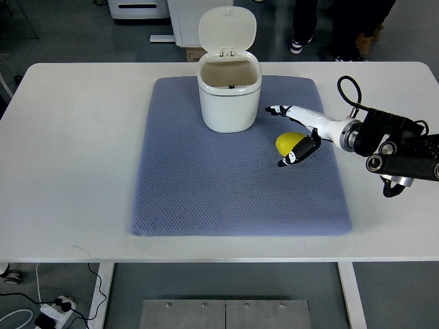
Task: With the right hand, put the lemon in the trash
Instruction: 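Reach the right hand toward the yellow lemon on the mat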
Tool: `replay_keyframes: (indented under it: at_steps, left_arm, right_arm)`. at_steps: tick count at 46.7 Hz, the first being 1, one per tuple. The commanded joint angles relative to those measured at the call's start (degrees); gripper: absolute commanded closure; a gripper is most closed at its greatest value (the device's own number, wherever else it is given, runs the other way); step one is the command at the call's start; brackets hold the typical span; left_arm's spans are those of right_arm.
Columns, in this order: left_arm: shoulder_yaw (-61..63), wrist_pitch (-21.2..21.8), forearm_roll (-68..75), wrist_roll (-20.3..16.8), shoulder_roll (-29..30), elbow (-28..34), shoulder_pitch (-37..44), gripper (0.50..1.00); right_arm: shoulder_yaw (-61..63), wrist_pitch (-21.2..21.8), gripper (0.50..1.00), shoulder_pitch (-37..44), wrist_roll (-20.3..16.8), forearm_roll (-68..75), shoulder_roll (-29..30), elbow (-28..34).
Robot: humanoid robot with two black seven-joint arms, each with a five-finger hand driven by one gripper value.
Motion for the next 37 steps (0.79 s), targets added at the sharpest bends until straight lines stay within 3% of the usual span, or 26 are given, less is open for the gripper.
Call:
replay_keyframes:
  at_steps: [1,28,32,37]
  left_arm:
    - [0.0,0.0,0.0,0.0,0.0,0.0,-0.04,0.5]
    - [0.0,0.0,0.0,0.0,0.0,0.0,0.05,0.5]
    - [0.0,0.0,0.0,0.0,0.0,0.0,0.05,0.5]
    - [0.0,0.0,0.0,0.0,0.0,0.0,0.05,0.5]
  right_arm:
    - [-0.75,-0.3,0.534,0.0,0.07,-0.13,-0.07,-0.27]
    - [-7.43,-2.15,0.555,1.23,0.33,-1.54,-0.24,-1.94]
    - [-7.61,-2.15,0.599,1.23,0.33,-1.54,-0.07,-2.03]
    - [-7.87,-2.06,0.609,1.23,0.33,-1.45,0.02,-2.29]
